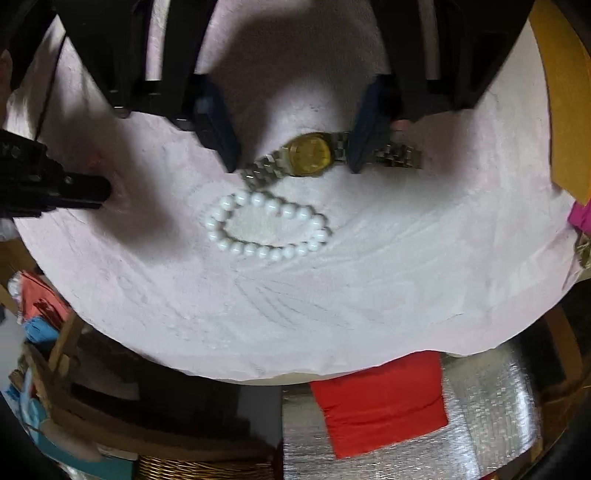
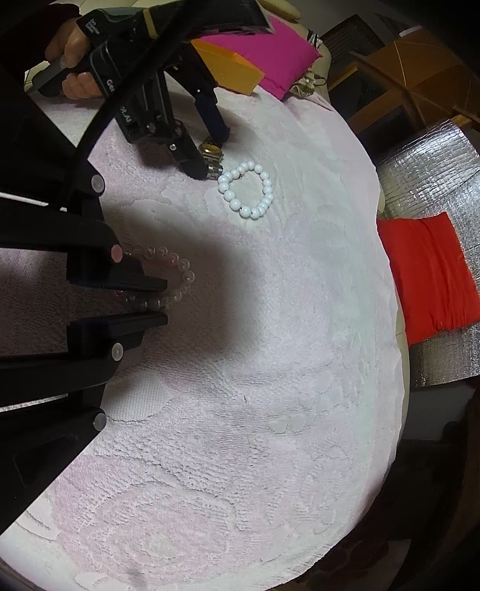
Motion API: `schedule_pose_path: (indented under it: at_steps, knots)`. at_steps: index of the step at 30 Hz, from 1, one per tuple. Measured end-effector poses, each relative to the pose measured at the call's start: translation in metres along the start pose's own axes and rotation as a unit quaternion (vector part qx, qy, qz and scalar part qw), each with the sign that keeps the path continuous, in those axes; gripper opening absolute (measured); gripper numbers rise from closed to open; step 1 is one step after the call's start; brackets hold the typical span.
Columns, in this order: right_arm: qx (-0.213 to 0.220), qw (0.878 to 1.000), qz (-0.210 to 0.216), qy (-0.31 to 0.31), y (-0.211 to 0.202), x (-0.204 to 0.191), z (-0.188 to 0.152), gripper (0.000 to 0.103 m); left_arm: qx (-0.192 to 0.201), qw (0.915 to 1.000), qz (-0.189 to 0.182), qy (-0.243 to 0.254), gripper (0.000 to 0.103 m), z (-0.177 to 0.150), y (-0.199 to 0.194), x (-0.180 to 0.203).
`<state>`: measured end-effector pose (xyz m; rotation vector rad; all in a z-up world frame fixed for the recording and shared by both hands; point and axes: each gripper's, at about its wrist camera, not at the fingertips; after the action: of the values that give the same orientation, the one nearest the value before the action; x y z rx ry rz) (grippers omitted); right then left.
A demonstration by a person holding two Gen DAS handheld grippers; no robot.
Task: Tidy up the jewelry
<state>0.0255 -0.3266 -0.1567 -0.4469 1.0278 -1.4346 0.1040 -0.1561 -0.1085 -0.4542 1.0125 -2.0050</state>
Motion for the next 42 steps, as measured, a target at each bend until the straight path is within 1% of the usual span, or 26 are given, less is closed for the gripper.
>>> schedule_pose_path:
  at_steps: [3,5,9,10,11,13,15,18,19,20,22,23,25,28,31,34,38,39,40,41,42]
  knots:
    - [0.0,1.0,0.0,0.001,0.0,-0.001,0.001,0.012,-0.005,0.9999,-0.005,0.01,0.042,-0.003,-0.004,0.004]
    - [0.0,1.0,0.0,0.001,0.001,0.0,0.002,0.012,-0.011,0.9997,-0.022,0.008,0.033,-0.006,-0.008,0.003]
    - [0.0,1.0,-0.004,0.001,0.001,-0.001,0.004,0.013,-0.029,0.9983,-0.05,-0.013,0.029,-0.018,-0.017,-0.001]
    - [0.0,1.0,-0.005,0.002,0.002,-0.001,0.004,0.013,-0.036,0.9974,-0.059,-0.017,0.025,-0.021,-0.019,-0.002]
    - [0.001,1.0,-0.006,0.002,0.002,-0.001,0.004,0.013,-0.041,0.9968,-0.067,-0.018,0.024,-0.025,-0.022,-0.001]
    - [0.001,1.0,-0.007,0.001,0.003,-0.002,0.005,0.013,-0.039,0.9973,-0.062,-0.008,0.024,-0.03,-0.028,0.001]
    - [0.002,1.0,-0.009,0.001,0.004,-0.003,0.005,0.013,-0.035,0.9981,-0.05,-0.007,0.024,-0.032,-0.033,-0.001]
    - [0.004,1.0,-0.011,0.0,0.005,-0.005,0.006,0.013,-0.024,0.999,-0.035,-0.017,0.026,-0.029,-0.035,-0.007]
    - [0.004,1.0,-0.012,0.0,0.005,-0.004,0.006,0.013,-0.022,0.9989,-0.035,-0.023,0.033,-0.027,-0.035,-0.009]
    - [0.005,1.0,-0.012,-0.001,0.005,-0.004,0.006,0.013,-0.021,0.9986,-0.036,-0.032,0.043,-0.025,-0.033,-0.01]
    - [0.004,1.0,-0.01,-0.001,0.005,-0.005,0.006,0.013,-0.023,0.9986,-0.028,-0.039,0.051,-0.02,-0.029,-0.01]
    - [0.004,1.0,-0.008,0.0,0.005,-0.004,0.006,0.013,-0.021,0.9987,-0.023,-0.039,0.051,-0.018,-0.027,-0.008]
    - [0.004,1.0,-0.006,0.0,0.005,-0.003,0.005,0.013,-0.021,0.9984,-0.031,-0.043,0.051,-0.014,-0.024,-0.006]
    - [0.002,1.0,-0.002,-0.001,0.004,0.0,0.005,0.013,-0.035,0.9963,-0.053,-0.057,0.058,-0.014,-0.02,-0.002]
    - [0.001,1.0,0.001,-0.001,0.003,0.003,0.005,0.013,-0.039,0.9966,-0.045,-0.056,0.063,-0.011,-0.015,0.006]
    - [0.0,1.0,0.003,-0.001,0.001,0.005,0.004,0.013,-0.041,0.9953,-0.044,-0.076,0.068,-0.007,-0.012,0.007]
    - [0.0,1.0,0.004,-0.001,0.0,0.005,0.003,0.013,-0.034,0.9946,-0.019,-0.096,0.068,-0.005,-0.006,0.005]
    - [0.0,1.0,0.004,-0.001,0.0,0.004,0.003,0.013,-0.032,0.9942,-0.019,-0.101,0.068,-0.005,-0.005,0.004]
    - [0.0,1.0,0.004,0.0,0.0,0.004,0.003,0.013,-0.03,0.9939,-0.019,-0.104,0.067,-0.005,-0.005,0.003]
    - [0.0,1.0,0.004,-0.001,0.0,0.004,0.003,0.013,-0.028,0.9942,-0.014,-0.103,0.061,-0.006,-0.006,0.002]
    - [0.0,1.0,0.004,-0.001,-0.001,0.003,0.003,0.013,-0.027,0.9948,-0.012,-0.097,0.058,-0.007,-0.007,0.003]
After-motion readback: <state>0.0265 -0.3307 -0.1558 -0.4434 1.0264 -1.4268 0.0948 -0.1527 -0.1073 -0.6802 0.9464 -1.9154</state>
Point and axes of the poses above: each gripper's, at about its wrist camera, not at the fingertips, and y roughly the way its jaws point, x to its right, z to its top, and after that the axes turned 1 degree about z, right-handed
